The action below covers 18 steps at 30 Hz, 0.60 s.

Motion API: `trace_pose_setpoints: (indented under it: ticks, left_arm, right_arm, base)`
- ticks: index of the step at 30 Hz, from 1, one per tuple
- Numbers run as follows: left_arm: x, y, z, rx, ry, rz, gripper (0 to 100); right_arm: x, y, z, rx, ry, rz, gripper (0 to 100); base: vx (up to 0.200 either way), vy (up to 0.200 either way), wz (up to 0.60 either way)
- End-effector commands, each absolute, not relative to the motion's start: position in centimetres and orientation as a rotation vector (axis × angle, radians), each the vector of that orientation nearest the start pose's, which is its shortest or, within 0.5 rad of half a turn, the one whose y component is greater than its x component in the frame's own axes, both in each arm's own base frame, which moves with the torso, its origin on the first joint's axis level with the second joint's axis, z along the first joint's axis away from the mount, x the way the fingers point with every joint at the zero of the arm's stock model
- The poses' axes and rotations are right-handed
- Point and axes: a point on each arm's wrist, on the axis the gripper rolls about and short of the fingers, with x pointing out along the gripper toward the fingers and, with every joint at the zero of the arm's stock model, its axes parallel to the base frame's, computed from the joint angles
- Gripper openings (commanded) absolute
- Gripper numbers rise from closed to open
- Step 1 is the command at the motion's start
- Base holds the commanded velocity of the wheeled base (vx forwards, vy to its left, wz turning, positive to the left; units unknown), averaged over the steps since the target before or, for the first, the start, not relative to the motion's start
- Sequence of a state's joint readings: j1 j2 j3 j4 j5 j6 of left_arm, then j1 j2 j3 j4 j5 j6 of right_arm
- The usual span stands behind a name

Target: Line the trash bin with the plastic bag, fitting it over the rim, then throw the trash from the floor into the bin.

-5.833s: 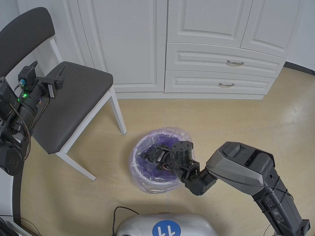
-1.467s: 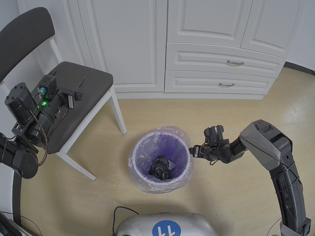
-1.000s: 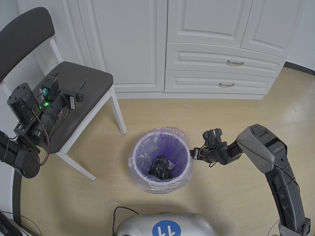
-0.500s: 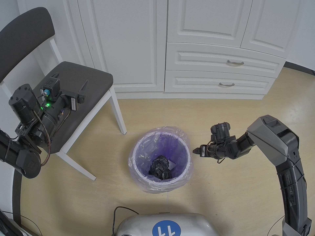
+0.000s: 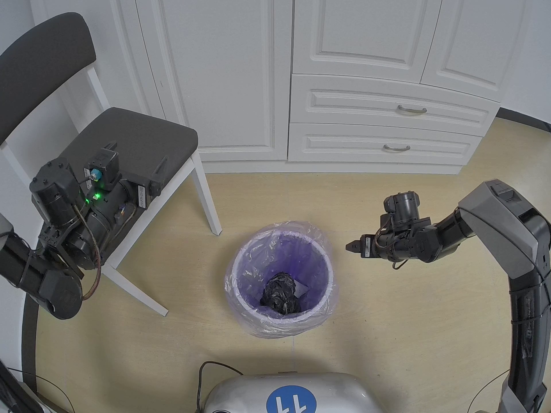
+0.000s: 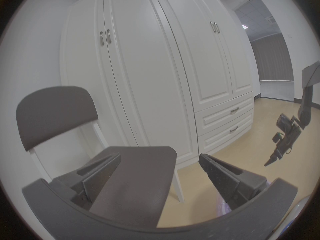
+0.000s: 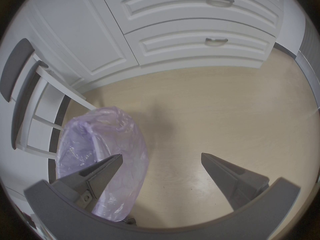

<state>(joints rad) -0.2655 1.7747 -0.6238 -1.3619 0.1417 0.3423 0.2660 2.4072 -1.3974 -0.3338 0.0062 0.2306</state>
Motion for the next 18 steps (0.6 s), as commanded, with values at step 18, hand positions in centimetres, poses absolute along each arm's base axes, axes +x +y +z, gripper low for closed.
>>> trace_pose_setpoints:
  ticks: [18]
  left_arm:
    - [30.9, -4.7, 19.1, 0.102, -0.254, -0.003, 100]
  right_arm:
    - [36.0, 9.1, 13.2, 0.202, 0.089, 0.258, 100]
  base:
    - [0.000, 0.000, 0.00]
